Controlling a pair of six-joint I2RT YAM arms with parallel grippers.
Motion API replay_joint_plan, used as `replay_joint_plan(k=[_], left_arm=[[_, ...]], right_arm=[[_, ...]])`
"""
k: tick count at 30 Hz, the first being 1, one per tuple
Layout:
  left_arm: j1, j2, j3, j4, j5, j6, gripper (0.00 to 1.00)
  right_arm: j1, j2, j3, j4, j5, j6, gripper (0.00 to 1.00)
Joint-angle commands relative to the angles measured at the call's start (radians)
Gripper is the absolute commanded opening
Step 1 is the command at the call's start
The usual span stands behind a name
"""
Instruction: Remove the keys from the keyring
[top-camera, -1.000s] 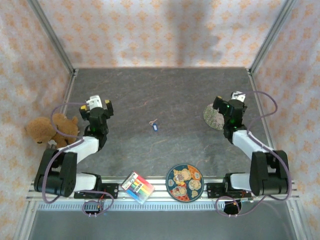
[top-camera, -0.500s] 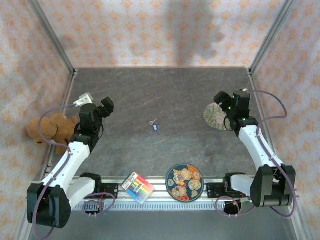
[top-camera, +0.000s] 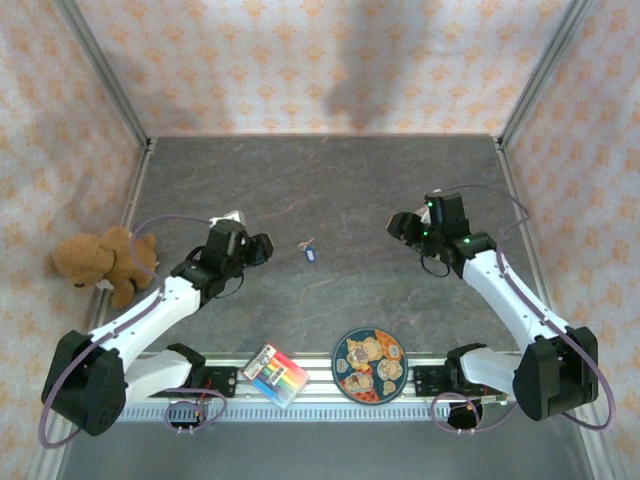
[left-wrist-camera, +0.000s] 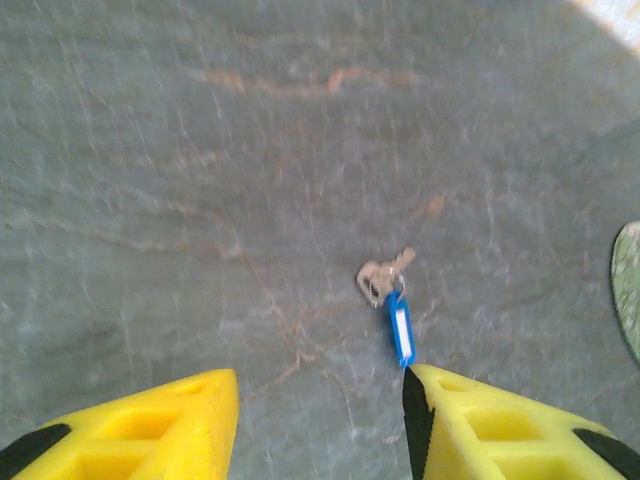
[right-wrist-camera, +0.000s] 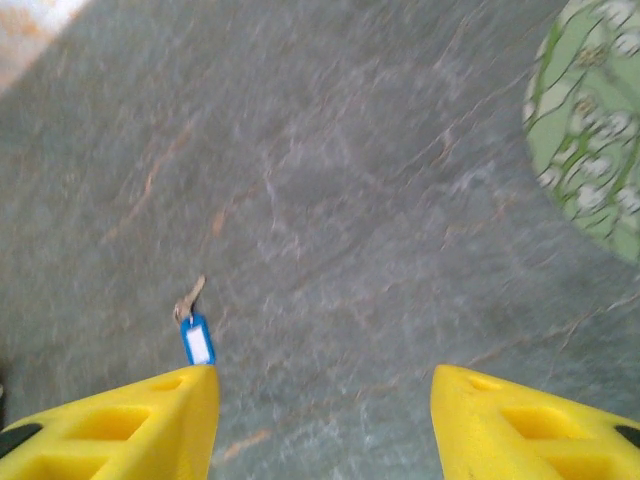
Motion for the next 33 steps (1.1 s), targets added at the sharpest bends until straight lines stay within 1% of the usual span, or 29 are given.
replay_joint_plan(k=[1, 4, 7, 10, 14, 17, 22, 25, 30, 33], left_arm=[[-0.053, 0.019, 0.007, -0.018, -0.029, -0.055, 0.47], [-0.097, 0.008, -0.027, -0.02, -0.049, -0.086, 0.46], [-0.118, -0.041, -0.063, -0.05, -0.068, -0.116, 0.46], [-0.125, -0.111, -0.113, -0.069, -0.07, -0.148, 0.47], [-0.129, -0.205, -0.161, -0.124, -0.075, -0.173, 0.48], [-0.129, -0.266, -0.191, -0.159, -0.08, -0.189, 0.49], [-0.13, -0.35, -0.23, -0.196, -0.082, -0.217, 0.51], [-0.131, -0.381, -0.246, -0.21, -0.089, -0.228, 0.51], [-0.131, -0.398, -0.255, -0.221, -0.091, -0.236, 0.51], [-0.131, -0.398, -0.258, -0.218, -0.092, -0.239, 0.51]], right_arm=[[0.055, 0.013, 0.014, -0.024, 0.023, -0.016, 0.57], [0.11, 0.091, 0.044, -0.009, 0.029, -0.016, 0.54], [0.175, 0.177, 0.092, 0.003, 0.048, -0.02, 0.51], [0.233, 0.288, 0.155, 0.014, 0.057, -0.024, 0.46], [0.299, 0.455, 0.266, 0.013, 0.061, -0.037, 0.45], [0.339, 0.59, 0.387, -0.03, 0.062, -0.06, 0.44], [0.375, 0.773, 0.58, -0.096, 0.065, -0.086, 0.44], [0.38, 0.853, 0.657, -0.116, 0.05, -0.084, 0.43], [0.397, 0.944, 0.745, -0.15, 0.042, -0.087, 0.42], [0.408, 0.975, 0.769, -0.161, 0.04, -0.091, 0.4]])
